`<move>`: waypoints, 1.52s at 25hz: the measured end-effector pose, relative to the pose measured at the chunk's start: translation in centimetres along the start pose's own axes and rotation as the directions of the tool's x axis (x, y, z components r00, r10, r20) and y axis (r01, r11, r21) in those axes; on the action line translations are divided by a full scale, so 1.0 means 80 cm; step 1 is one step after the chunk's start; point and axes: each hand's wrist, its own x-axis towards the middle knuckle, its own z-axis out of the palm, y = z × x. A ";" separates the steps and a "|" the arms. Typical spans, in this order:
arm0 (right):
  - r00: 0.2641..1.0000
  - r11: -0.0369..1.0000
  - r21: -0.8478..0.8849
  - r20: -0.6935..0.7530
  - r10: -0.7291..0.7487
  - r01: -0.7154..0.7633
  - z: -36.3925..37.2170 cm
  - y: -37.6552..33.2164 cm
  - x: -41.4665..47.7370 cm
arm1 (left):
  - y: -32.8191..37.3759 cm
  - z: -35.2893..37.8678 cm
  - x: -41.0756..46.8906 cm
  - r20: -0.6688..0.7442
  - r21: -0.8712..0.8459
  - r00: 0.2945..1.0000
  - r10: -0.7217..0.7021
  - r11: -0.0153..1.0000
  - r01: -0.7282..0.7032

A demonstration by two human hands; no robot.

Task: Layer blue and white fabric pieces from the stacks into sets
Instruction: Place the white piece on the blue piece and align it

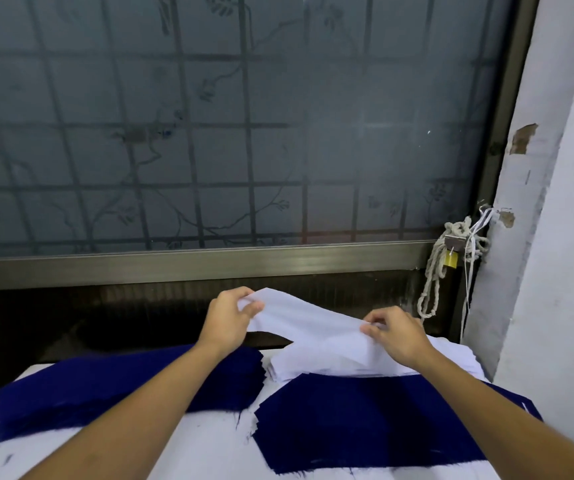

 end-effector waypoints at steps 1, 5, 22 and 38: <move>1.000 1.000 0.003 0.002 0.006 -0.006 -0.004 -0.003 -0.005 | -0.002 -0.015 -0.004 -0.021 0.001 1.000 -0.009 1.000 0.009; 0.989 0.995 0.100 0.144 -0.044 0.030 -0.015 -0.023 -0.034 | -0.013 -0.064 -0.029 -0.087 -0.042 0.995 -0.045 0.998 0.042; 0.999 0.819 0.572 0.003 0.037 -0.032 0.000 -0.060 -0.150 | -0.057 -0.177 -0.171 -0.310 -0.096 0.928 -0.207 0.978 0.186; 0.996 0.813 0.579 0.084 0.021 -0.066 0.079 0.007 -0.282 | -0.161 -0.135 -0.333 -0.140 -0.133 0.933 -0.332 0.940 0.314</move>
